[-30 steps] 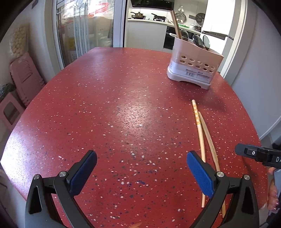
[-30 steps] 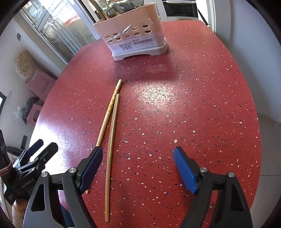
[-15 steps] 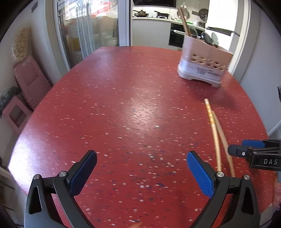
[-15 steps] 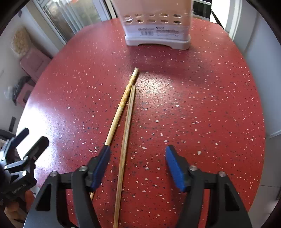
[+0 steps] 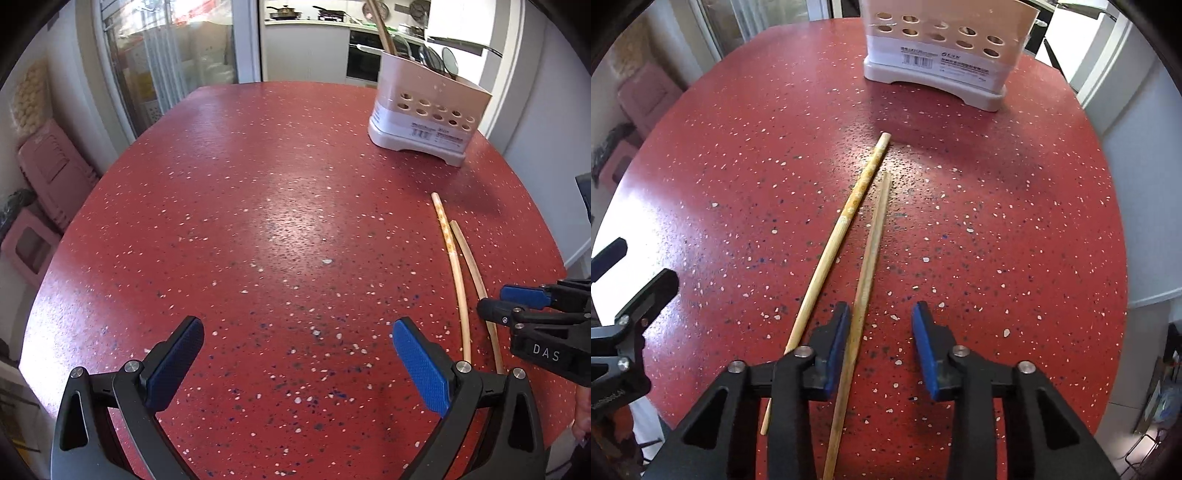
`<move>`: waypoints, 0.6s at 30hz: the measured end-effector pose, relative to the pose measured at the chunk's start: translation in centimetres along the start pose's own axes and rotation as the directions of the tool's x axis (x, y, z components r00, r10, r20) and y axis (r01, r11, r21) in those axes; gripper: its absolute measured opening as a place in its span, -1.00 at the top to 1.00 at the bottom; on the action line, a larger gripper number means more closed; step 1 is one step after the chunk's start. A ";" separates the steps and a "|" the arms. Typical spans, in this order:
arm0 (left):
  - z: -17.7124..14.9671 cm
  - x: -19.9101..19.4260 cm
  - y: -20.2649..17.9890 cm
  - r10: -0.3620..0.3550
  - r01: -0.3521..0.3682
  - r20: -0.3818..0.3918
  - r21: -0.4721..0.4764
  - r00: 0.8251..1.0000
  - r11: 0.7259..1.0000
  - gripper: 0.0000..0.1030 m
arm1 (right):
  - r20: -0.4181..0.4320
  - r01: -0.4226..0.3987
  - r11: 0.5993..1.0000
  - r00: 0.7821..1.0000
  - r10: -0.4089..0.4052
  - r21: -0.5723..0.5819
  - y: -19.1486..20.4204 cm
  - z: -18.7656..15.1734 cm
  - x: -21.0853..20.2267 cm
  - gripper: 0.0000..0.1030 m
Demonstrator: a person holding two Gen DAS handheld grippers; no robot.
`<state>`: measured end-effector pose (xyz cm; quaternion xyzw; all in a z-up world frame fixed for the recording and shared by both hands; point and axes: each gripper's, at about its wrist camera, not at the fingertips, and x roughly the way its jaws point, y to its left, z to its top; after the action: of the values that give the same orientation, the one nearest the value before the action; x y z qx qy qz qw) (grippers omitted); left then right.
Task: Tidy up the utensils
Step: 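Grasp the plain wooden chopstick with the right tool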
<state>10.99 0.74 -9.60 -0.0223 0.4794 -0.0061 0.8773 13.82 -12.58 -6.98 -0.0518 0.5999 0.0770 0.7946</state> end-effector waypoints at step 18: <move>4.1 3.8 -9.6 -0.140 0.167 -0.162 0.169 0.977 0.971 -1.00 | 0.125 -0.196 0.968 0.976 0.178 0.154 -7.8 -1.9 -2.6 0.88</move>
<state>16.60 -8.82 -10.11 0.0213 0.5377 -0.1194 0.8344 12.79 -20.72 -5.12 0.0754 0.5615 0.1043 0.8174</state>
